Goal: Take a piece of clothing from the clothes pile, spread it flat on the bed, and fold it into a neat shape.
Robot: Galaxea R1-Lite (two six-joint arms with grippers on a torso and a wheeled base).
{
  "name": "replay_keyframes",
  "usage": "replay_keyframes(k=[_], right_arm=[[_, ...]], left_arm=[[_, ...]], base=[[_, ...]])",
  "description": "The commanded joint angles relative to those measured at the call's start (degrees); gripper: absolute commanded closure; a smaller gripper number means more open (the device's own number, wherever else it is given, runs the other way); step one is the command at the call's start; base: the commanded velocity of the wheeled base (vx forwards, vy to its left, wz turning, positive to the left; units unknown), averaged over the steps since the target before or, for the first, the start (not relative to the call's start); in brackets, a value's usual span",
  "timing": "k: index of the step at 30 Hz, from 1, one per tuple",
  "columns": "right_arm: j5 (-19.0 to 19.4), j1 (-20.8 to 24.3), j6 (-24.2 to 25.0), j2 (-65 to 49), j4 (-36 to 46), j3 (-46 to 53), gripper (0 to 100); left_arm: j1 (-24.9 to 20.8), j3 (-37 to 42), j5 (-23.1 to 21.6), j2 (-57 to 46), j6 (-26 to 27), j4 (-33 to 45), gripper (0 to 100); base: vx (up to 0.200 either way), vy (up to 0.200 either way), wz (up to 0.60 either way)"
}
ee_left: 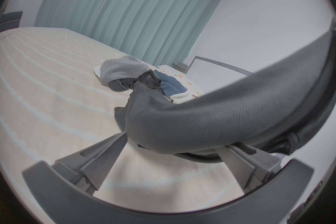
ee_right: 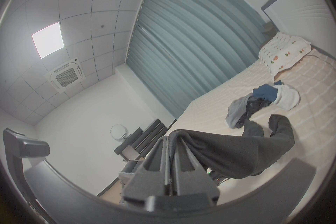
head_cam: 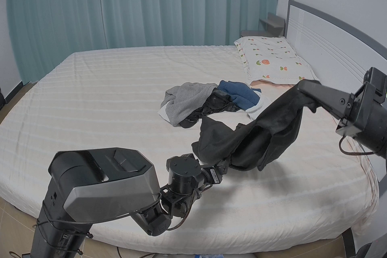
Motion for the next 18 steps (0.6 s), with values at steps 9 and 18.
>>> replay_keyframes(k=[9, 18], right_arm=[[-0.2, 4.3, 0.0, 1.3, 1.4, -3.5, 100], [-0.8, 8.0, 0.0, 0.0, 1.4, -5.9, 100]], left_arm=[[-1.0, 8.7, -0.4, 1.3, -0.5, -8.5, 0], [-0.9, 6.3, -1.3, -0.1, -0.4, -9.6, 0]], base=[[0.000, 0.000, 0.00], [0.000, 0.000, 0.00]])
